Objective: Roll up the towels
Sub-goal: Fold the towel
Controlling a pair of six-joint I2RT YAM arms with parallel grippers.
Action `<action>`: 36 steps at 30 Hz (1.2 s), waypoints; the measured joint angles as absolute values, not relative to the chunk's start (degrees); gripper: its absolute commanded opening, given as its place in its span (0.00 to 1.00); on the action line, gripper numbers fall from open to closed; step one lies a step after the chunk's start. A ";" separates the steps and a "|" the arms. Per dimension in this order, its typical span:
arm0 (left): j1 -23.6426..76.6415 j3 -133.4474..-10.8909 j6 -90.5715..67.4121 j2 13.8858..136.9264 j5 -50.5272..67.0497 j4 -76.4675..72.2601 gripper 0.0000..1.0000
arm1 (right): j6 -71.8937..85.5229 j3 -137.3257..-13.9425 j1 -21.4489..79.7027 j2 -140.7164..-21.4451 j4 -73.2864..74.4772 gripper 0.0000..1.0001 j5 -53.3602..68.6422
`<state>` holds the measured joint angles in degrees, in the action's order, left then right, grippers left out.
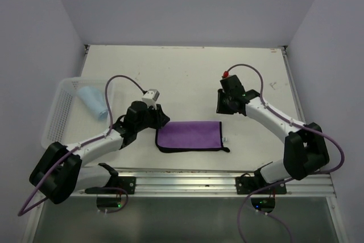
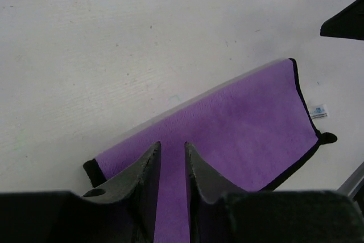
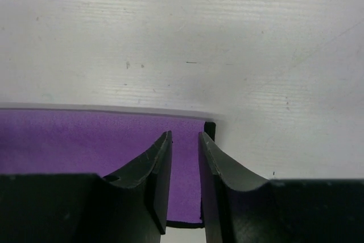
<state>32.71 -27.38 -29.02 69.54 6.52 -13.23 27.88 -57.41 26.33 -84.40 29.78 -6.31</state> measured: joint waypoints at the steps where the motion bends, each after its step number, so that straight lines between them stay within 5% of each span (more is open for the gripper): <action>1: 32.80 -27.27 -29.08 69.52 6.87 -13.28 0.24 | 27.86 -57.58 26.46 -83.70 29.89 0.22 -5.91; 12: 32.84 -25.39 -31.18 72.71 9.67 -18.35 0.13 | 30.24 -59.37 33.80 -85.78 26.30 0.14 1.19; 16: 33.10 -24.08 -32.32 75.99 10.13 -19.42 0.00 | 31.64 -60.86 35.77 -90.70 23.88 0.14 3.46; 36: 33.19 -23.79 -36.27 82.50 7.70 -21.69 0.00 | 36.51 -72.12 45.80 -107.18 17.63 0.12 7.40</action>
